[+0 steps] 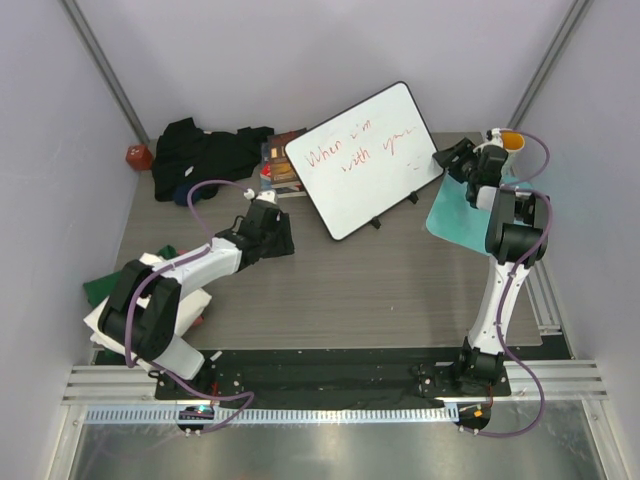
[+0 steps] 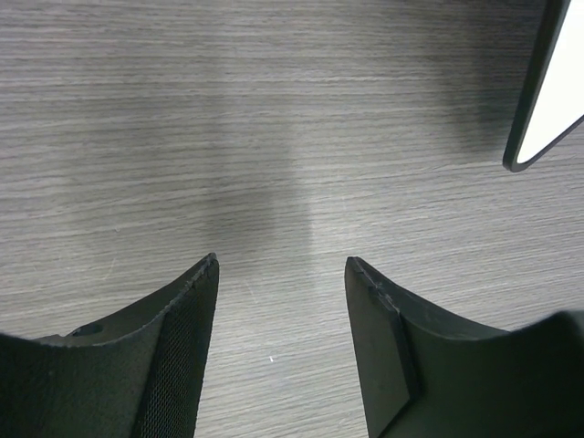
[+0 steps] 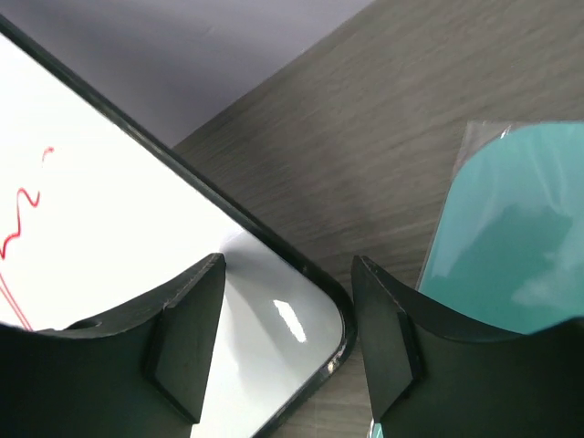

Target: Fold and stack the t-shirts

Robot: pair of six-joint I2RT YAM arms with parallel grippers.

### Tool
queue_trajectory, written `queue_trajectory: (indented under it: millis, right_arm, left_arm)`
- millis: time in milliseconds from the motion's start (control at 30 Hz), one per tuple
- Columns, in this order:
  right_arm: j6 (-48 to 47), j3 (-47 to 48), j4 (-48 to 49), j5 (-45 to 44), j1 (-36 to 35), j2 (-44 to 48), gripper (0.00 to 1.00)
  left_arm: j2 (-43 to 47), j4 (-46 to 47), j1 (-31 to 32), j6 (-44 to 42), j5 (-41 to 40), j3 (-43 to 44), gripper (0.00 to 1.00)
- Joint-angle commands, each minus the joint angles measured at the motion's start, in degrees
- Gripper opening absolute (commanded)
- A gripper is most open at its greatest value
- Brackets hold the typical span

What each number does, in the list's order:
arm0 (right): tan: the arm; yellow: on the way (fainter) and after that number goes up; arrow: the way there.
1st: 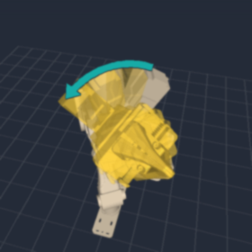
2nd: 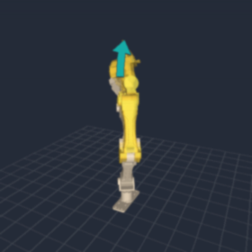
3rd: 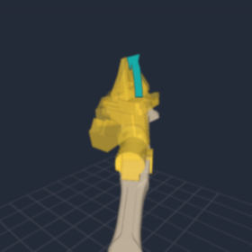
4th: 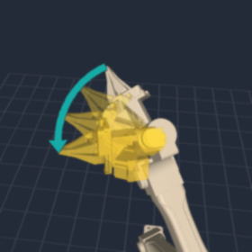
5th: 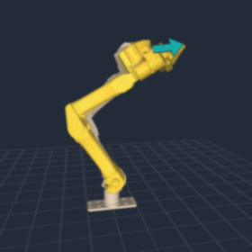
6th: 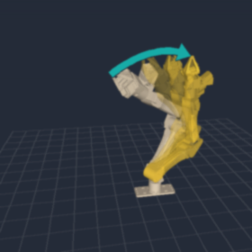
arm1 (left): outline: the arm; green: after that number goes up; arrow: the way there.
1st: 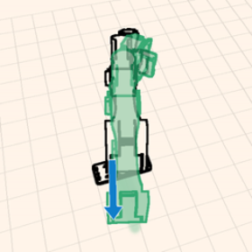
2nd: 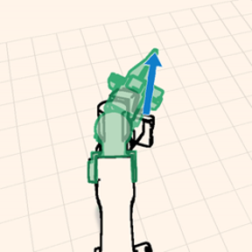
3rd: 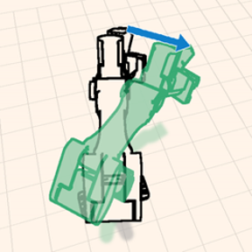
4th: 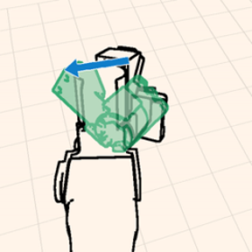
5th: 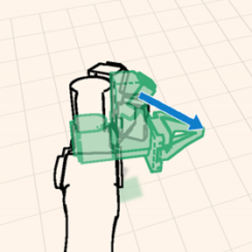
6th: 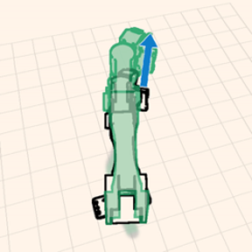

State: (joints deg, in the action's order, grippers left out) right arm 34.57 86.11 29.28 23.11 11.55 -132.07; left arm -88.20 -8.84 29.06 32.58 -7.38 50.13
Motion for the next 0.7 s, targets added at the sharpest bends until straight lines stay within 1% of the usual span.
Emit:
queue_trajectory:
  millis: [0,133,267,367,667]
  right_arm:
    - [3.5,-3.3,6.8,4.4,0.3,2.2,0.62]
    - [6.3,-5.9,10.1,7.4,0.3,3.2,0.61]
    - [8.1,-11.1,15.6,8.2,0.3,5.1,0.59]
    - [8.6,-13.3,17.4,9.1,0.3,6.6,0.56]
    - [9.0,-15.0,20.6,9.9,0.3,6.8,0.55]
  left_arm:
    - [1.5,3.0,-0.3,0.4,0.3,2.5,0.59]
    - [0.8,3.4,-0.3,0.3,1.1,3.7,0.59]
    - [-0.7,3.1,-0.4,-0.1,1.2,5.9,0.59]
    - [-1.7,3.4,-0.4,-0.1,1.2,6.8,0.59]
    - [-5.8,4.7,-0.6,-0.2,2.2,9.4,0.59]
